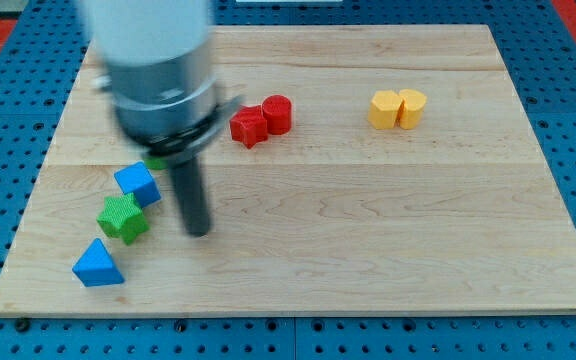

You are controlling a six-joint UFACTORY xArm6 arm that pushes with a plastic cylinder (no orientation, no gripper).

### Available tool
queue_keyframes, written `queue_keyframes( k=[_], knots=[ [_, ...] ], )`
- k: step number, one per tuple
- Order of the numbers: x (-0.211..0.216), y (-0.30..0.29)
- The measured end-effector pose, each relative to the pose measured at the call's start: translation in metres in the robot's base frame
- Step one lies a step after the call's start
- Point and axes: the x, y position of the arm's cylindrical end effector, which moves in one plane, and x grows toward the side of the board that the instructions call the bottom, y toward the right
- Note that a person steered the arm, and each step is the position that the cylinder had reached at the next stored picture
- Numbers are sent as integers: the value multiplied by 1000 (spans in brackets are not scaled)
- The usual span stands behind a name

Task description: Push the green blocks left beside the red blocks

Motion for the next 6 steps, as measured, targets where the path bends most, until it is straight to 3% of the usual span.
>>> queue_keyframes(
  k=[1,3,4,6],
  knots=[
    [3,-66],
    [-38,-70],
    [-42,-125],
    [-96,-53]
  ],
)
